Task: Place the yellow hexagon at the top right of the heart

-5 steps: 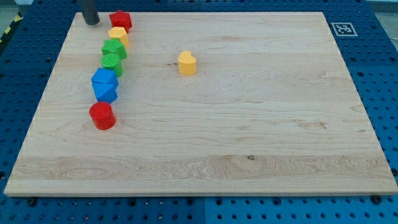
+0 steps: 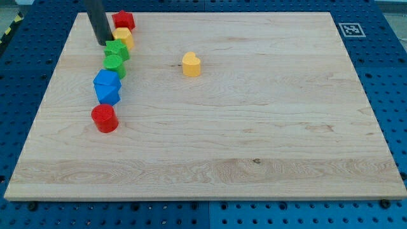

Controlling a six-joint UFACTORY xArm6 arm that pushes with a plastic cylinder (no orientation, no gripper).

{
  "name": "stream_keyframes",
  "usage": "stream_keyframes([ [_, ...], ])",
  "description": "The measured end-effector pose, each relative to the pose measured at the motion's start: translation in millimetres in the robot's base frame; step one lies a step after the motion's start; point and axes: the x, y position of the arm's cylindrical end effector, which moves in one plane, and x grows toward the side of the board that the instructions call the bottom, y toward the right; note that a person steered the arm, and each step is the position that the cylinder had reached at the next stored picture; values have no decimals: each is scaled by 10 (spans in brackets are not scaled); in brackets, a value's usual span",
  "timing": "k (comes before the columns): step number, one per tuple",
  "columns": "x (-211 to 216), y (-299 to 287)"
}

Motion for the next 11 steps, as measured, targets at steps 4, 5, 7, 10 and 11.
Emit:
stream_keyframes([
  [4, -47, 1346],
  [5, -173, 1729],
  [7, -230, 2134],
  [10, 239, 2033],
  [11, 272, 1887],
])
